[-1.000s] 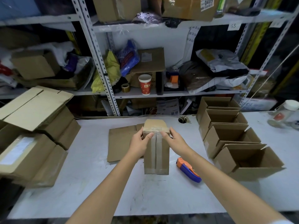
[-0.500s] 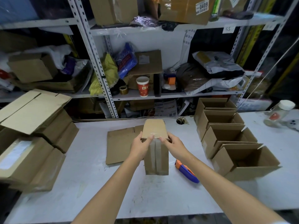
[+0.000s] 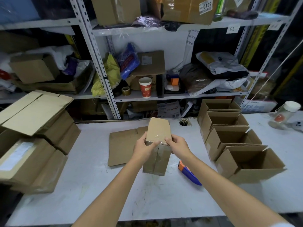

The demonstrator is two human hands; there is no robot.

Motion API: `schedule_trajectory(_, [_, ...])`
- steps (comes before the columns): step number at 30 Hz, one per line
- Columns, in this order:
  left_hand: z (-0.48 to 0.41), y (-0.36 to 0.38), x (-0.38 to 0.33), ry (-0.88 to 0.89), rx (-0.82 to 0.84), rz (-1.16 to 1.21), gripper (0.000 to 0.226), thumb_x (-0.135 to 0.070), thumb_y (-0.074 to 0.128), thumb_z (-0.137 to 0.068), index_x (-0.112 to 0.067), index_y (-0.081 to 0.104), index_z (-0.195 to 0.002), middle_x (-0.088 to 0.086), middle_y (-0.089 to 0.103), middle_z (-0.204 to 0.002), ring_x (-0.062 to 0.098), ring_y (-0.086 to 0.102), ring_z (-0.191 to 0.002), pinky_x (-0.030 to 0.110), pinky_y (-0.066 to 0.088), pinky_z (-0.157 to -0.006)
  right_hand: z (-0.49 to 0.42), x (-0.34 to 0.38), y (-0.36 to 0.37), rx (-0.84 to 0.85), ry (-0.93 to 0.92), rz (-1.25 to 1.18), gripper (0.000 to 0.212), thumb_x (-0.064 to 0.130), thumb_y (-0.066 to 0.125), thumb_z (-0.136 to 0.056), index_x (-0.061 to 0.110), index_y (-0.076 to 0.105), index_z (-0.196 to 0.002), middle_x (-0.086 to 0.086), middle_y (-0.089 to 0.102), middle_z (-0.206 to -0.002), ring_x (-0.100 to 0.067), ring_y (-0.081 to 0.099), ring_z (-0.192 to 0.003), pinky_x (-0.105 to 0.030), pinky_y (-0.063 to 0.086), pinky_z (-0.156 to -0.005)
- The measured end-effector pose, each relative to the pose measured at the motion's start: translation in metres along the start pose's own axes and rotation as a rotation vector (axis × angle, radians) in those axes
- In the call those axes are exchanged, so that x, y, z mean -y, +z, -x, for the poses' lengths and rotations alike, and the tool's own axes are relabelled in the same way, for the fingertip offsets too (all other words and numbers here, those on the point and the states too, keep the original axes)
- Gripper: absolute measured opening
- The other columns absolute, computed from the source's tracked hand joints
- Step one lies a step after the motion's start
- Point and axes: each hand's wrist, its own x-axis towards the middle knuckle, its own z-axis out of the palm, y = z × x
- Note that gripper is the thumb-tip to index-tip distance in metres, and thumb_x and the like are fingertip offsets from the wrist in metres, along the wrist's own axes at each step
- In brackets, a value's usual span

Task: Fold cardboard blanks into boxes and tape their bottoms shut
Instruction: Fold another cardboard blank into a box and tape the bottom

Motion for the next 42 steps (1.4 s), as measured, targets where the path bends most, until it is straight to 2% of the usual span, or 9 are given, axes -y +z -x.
schedule_trajectory(7, [-0.004, -0.012, 0.008, -0.103, -0.067, 0.086, 0.056, -0.047, 0.07, -0.088, -0.027, 0.055, -0.139, -0.004, 0.065, -0.126, 0.019, 0.059, -0.113, 0.041, 0.051, -0.096, 0.009, 0.011, -0.011, 0.105, 0.025, -0.089, 0.018, 0.03, 0.047, -0.105, 0.031, 0.059, -0.119, 0.02, 0.062, -0.107, -0.003, 0.06, -0.104, -0.021, 0.053, -0.083])
schedule_trajectory(11, [-0.003, -0.014, 0.01, -0.138, -0.077, 0.134, 0.061, -0.05, 0.071, -0.086, -0.026, 0.054, -0.14, -0.003, 0.065, -0.128, 0.022, 0.06, -0.114, 0.048, 0.05, -0.101, 0.011, 0.006, -0.019, 0.097, 0.053, -0.073, 0.047, 0.042, 0.05, -0.102, 0.02, 0.05, -0.144, 0.012, 0.054, -0.127, -0.012, 0.053, -0.122, -0.031, 0.053, -0.095])
schedule_trajectory(16, [-0.001, 0.0, 0.011, -0.109, -0.041, 0.143, 0.059, -0.047, 0.074, -0.085, -0.028, 0.056, -0.138, -0.005, 0.068, -0.121, 0.017, 0.063, -0.109, 0.039, 0.055, -0.09, 0.014, 0.014, -0.007, 0.087, 0.076, -0.08, 0.02, 0.032, 0.047, -0.105, 0.032, 0.066, -0.104, 0.009, 0.07, -0.102, -0.004, 0.064, -0.092, -0.033, 0.056, -0.085])
schedule_trajectory(22, [0.0, 0.004, 0.009, -0.08, -0.006, 0.107, 0.048, -0.042, 0.069, -0.09, -0.033, 0.057, -0.136, -0.011, 0.068, -0.12, 0.012, 0.061, -0.112, 0.034, 0.053, -0.09, 0.013, 0.011, -0.002, 0.012, 0.073, -0.007, 0.024, 0.036, 0.05, -0.101, 0.026, 0.071, -0.098, -0.005, 0.073, -0.104, -0.024, 0.068, -0.1, -0.051, 0.054, -0.094])
schedule_trajectory(25, [0.002, -0.001, -0.004, -0.168, 0.064, 0.193, 0.026, -0.046, 0.053, -0.1, -0.036, 0.063, -0.122, -0.011, 0.069, -0.119, 0.007, 0.063, -0.106, 0.025, 0.051, -0.081, 0.013, 0.011, -0.01, 0.023, 0.104, -0.062, 0.025, 0.034, 0.047, -0.105, 0.022, 0.068, -0.098, -0.002, 0.071, -0.101, -0.013, 0.065, -0.088, -0.043, 0.058, -0.085])
schedule_trajectory(29, [-0.001, -0.008, -0.007, -0.18, 0.062, 0.205, 0.028, -0.039, 0.049, -0.103, -0.033, 0.062, -0.127, -0.013, 0.068, -0.115, 0.007, 0.063, -0.105, 0.027, 0.053, -0.085, 0.011, 0.01, -0.016, 0.064, 0.088, -0.112, 0.025, 0.031, 0.047, -0.105, 0.02, 0.069, -0.107, 0.001, 0.072, -0.105, -0.007, 0.066, -0.093, -0.022, 0.056, -0.069])
schedule_trajectory(32, [-0.004, -0.007, -0.002, -0.111, 0.022, 0.153, 0.025, -0.026, 0.053, -0.102, -0.038, 0.061, -0.123, -0.009, 0.069, -0.116, 0.018, 0.063, -0.112, 0.042, 0.052, -0.099, 0.012, 0.011, -0.006, 0.052, 0.042, -0.087, 0.022, 0.03, 0.049, -0.104, 0.027, 0.071, -0.105, 0.003, 0.074, -0.102, -0.011, 0.069, -0.094, -0.037, 0.06, -0.085])
schedule_trajectory(34, [-0.003, -0.004, -0.001, -0.08, -0.005, 0.111, 0.029, -0.026, 0.054, -0.101, -0.034, 0.059, -0.128, -0.007, 0.068, -0.118, 0.017, 0.063, -0.11, 0.038, 0.054, -0.092, 0.011, 0.01, -0.001, 0.04, 0.024, -0.078, 0.021, 0.031, 0.052, -0.101, 0.027, 0.072, -0.107, 0.005, 0.075, -0.104, -0.017, 0.069, -0.103, -0.045, 0.056, -0.095])
schedule_trajectory(42, [0.002, -0.004, 0.0, -0.043, 0.004, -0.031, 0.047, -0.041, 0.07, -0.09, -0.031, 0.051, -0.132, -0.009, 0.065, -0.116, 0.007, 0.06, -0.102, 0.024, 0.048, -0.077, 0.016, 0.014, -0.004, 0.142, 0.069, -0.033, 0.033, 0.037, 0.052, -0.103, 0.018, 0.065, -0.126, 0.0, 0.071, -0.117, -0.015, 0.064, -0.111, -0.042, 0.053, -0.099])
